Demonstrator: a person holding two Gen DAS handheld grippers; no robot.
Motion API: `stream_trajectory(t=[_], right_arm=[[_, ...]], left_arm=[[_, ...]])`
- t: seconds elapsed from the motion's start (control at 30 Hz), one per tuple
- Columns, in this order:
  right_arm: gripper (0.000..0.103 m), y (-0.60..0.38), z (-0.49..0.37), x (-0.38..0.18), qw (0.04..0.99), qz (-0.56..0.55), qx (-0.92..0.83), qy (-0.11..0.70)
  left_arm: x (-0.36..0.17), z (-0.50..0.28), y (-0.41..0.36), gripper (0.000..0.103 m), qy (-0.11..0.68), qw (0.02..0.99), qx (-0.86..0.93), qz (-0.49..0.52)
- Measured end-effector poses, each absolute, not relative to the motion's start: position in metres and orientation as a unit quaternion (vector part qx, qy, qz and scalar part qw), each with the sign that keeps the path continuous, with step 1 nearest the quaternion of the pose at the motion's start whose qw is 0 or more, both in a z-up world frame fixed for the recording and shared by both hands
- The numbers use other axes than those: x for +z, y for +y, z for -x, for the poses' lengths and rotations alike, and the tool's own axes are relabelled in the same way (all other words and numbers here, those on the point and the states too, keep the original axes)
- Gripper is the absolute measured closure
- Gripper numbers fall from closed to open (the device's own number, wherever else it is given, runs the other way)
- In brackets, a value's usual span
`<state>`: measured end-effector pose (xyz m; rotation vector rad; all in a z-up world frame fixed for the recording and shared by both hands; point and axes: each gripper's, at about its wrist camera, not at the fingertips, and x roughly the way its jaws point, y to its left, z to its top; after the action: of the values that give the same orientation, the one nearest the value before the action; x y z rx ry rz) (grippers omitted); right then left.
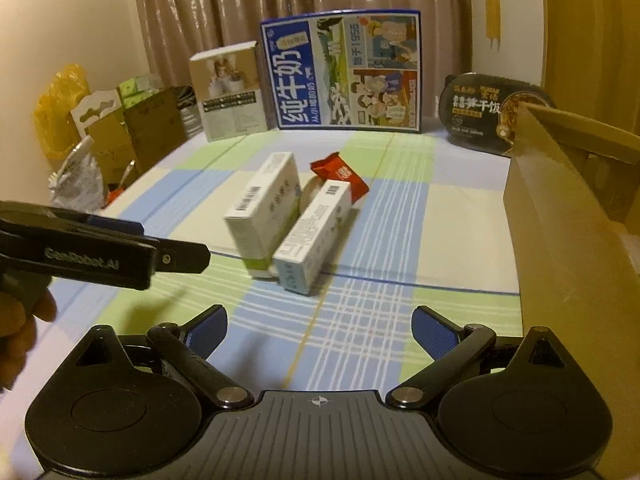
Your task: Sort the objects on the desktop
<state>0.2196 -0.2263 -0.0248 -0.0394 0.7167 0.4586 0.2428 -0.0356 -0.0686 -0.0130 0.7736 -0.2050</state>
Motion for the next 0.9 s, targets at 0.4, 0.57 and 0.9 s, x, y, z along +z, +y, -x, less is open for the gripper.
stream_trajectory(t=[0.4,0.57,0.9], right_arm=[[0.034,-0.204,-0.255,-0.05,0.909,0.022,0.235,0.345],[0.039,-0.199,-0.263,-0.051,0.914,0.022,0.231,0.332],[0.045,-0.192,-0.274,-0.058,0.913,0.01,0.244,0.327]], left_arm=[[-0.079,-0.295,-0.038,0.029,0.359,0.925,-0.116,0.034],[-0.084,-0.309,-0.043,0.039,0.363,0.922,-0.127,0.039],[-0.09,-0.317,-0.04,0.082,0.367,0.923,-0.116,0.002]])
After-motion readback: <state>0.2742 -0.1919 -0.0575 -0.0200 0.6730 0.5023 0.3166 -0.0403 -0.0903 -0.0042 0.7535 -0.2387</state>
